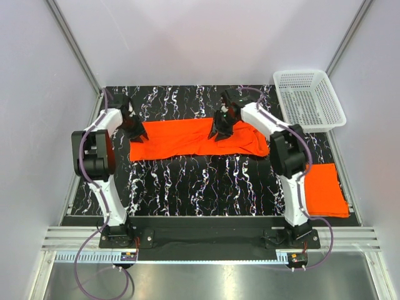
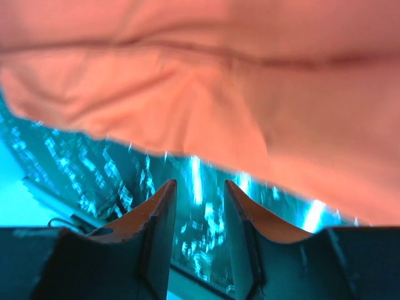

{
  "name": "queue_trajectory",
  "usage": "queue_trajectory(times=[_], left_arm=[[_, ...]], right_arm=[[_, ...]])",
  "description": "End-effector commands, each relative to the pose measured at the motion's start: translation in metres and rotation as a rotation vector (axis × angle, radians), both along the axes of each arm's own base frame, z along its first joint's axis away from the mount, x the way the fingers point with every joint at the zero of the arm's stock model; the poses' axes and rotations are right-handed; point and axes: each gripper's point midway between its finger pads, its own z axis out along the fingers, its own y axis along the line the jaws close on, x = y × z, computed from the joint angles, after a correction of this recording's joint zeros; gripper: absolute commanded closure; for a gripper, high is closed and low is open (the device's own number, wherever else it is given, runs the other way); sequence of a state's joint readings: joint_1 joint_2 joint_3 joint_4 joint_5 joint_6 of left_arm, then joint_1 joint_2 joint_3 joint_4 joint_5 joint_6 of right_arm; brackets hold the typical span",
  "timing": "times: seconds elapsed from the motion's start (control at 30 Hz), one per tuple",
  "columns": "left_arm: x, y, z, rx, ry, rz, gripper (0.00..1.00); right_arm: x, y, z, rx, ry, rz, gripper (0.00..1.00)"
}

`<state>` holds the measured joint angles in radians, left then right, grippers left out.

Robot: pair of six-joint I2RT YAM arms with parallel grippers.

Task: Fold and stack the t-shirts
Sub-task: Fold the tshirt

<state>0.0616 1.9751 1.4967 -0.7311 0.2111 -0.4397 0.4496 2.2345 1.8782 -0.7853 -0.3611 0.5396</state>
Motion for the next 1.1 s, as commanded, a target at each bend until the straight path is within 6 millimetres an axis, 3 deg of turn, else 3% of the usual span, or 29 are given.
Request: queue_trajectory(times=[0.0, 0.03, 0.07, 0.13, 0.17, 0.23, 0.27, 0.37, 0.5, 0.57, 0.8, 1.07], left_arm=[[0.0, 0.004, -0.018, 0.005, 0.047, -0.027, 0.63], [0.002, 0.005, -0.03, 0.009, 0.072, -0.035, 0.63], [0.001, 0.006, -0.034, 0.016, 0.092, -0.042, 0.64], [-0.002, 0.01, -0.04, 0.032, 0.116, -0.059, 0.64], [-0.002, 0.01, -0.039, 0.04, 0.114, -0.061, 0.64], [-0.003, 0.01, -0.027, 0.044, 0.088, -0.061, 0.63], [-0.003, 0.008, -0.022, 0.047, 0.077, -0.064, 0.62], [-0.003, 0.004, -0.001, 0.053, 0.028, -0.069, 0.61], [-0.009, -0.004, 0.011, 0.033, 0.008, -0.073, 0.61], [-0.018, -0.007, 0.006, 0.031, 0.028, -0.08, 0.61], [-0.043, -0.005, -0.024, 0.048, 0.113, -0.088, 0.62], [-0.054, 0.002, -0.037, 0.076, 0.152, -0.094, 0.62]], right_arm=[[-0.007, -0.027, 0.061, 0.045, -0.09, -0.025, 0.56], [-0.005, -0.041, 0.061, 0.041, -0.086, -0.057, 0.56], [-0.014, -0.052, 0.049, 0.021, -0.046, -0.076, 0.56], [-0.017, -0.074, 0.052, 0.001, -0.053, -0.118, 0.56], [-0.021, -0.095, 0.04, -0.03, -0.029, -0.152, 0.56], [-0.025, -0.116, 0.039, -0.046, -0.026, -0.182, 0.58], [-0.032, -0.134, 0.029, -0.064, 0.004, -0.215, 0.6], [-0.042, -0.159, 0.023, -0.121, -0.004, -0.237, 0.69], [-0.046, -0.174, 0.014, -0.179, -0.011, -0.229, 0.85], [-0.044, -0.18, 0.006, -0.2, -0.007, -0.235, 0.87], [-0.021, -0.192, -0.008, -0.23, -0.017, -0.26, 0.89], [0.005, -0.219, -0.032, -0.317, -0.017, -0.294, 0.9]])
